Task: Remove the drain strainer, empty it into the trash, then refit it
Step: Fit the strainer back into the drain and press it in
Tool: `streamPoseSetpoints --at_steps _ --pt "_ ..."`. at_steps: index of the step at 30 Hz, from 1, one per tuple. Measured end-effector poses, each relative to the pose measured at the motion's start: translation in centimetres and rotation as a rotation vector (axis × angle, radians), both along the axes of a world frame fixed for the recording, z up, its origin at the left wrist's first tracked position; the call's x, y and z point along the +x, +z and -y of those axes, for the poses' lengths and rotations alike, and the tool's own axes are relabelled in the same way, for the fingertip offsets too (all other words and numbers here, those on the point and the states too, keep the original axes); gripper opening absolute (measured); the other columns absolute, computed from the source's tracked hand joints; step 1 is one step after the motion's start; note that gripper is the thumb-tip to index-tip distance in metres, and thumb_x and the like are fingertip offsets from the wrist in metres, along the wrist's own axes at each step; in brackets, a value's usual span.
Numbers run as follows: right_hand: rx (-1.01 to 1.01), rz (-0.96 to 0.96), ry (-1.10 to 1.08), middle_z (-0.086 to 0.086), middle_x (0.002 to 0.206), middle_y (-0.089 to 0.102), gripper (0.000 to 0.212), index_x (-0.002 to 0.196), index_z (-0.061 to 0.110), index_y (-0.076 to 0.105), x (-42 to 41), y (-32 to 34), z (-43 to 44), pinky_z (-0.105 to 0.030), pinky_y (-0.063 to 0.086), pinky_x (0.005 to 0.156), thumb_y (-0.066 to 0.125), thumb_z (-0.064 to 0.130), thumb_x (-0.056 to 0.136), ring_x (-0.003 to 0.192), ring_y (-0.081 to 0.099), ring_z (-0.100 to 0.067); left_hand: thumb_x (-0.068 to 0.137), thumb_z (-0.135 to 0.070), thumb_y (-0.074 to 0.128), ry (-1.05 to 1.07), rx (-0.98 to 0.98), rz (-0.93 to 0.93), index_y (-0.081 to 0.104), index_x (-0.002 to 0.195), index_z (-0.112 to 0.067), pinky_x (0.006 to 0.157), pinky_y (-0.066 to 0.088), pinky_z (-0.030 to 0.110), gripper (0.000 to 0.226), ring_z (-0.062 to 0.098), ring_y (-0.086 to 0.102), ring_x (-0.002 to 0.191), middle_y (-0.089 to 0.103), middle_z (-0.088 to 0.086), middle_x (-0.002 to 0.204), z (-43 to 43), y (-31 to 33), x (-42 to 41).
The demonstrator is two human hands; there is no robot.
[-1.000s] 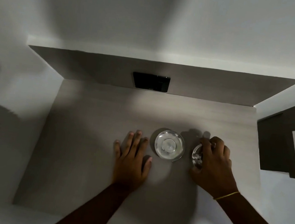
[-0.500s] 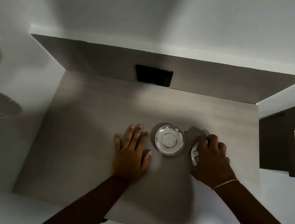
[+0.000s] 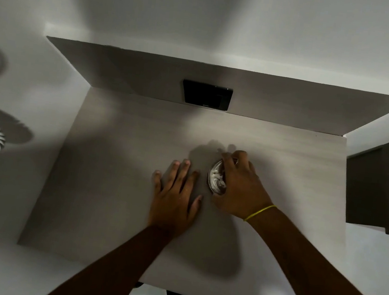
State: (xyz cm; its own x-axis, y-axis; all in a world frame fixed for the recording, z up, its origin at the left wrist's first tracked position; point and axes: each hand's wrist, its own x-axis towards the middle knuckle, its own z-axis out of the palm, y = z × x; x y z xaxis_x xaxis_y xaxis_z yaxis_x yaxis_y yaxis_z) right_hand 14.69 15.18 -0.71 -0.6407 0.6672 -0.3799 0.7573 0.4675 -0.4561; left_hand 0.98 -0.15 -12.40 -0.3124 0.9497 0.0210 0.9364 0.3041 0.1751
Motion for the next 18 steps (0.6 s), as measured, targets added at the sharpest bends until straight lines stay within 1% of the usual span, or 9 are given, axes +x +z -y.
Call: streamPoseSetpoints --at_steps 4,8,13,18 --pt "0.002 0.039 0.029 -0.011 0.151 0.03 0.113 0.161 0.017 0.027 -0.6 -0.8 0.1 -0.056 0.053 0.107 0.085 0.043 0.067 0.139 0.042 -0.038 0.107 -0.054 0.046 0.0 -0.007 0.009 0.038 0.165 -0.02 0.127 0.016 0.072 0.068 0.032 0.014 0.169 0.023 0.011 0.181 0.0 -0.3 -0.1" --pt "-0.025 0.043 0.02 -0.012 0.153 0.028 0.113 0.161 0.014 0.029 -0.4 -1.4 0.1 -0.054 0.05 0.113 0.086 0.04 0.067 0.144 0.037 -0.038 0.106 -0.054 0.046 0.002 -0.017 0.01 0.038 0.166 -0.021 0.128 0.015 0.072 0.069 0.032 0.012 0.169 0.021 0.01 0.182 0.1 -0.3 -0.2" --pt "-0.009 0.045 0.04 -0.013 0.155 0.027 0.107 0.161 0.012 0.029 -0.4 -2.0 0.3 -0.051 0.044 0.119 0.082 0.037 0.072 0.146 0.035 -0.038 0.106 -0.053 0.048 0.0 -0.019 0.019 0.042 0.164 -0.019 0.127 0.017 0.073 0.068 0.033 0.015 0.169 0.024 0.011 0.181 0.1 0.2 0.0" --pt "0.021 0.075 0.08 -0.015 0.159 0.026 0.101 0.161 0.013 0.03 -0.2 -2.6 0.5 -0.052 0.043 0.12 0.077 0.036 0.074 0.149 0.033 -0.04 0.105 -0.052 0.047 -0.008 -0.048 0.005 0.043 0.164 -0.018 0.126 0.018 0.073 0.068 0.034 0.018 0.168 0.027 0.011 0.18 0.0 0.4 0.2"
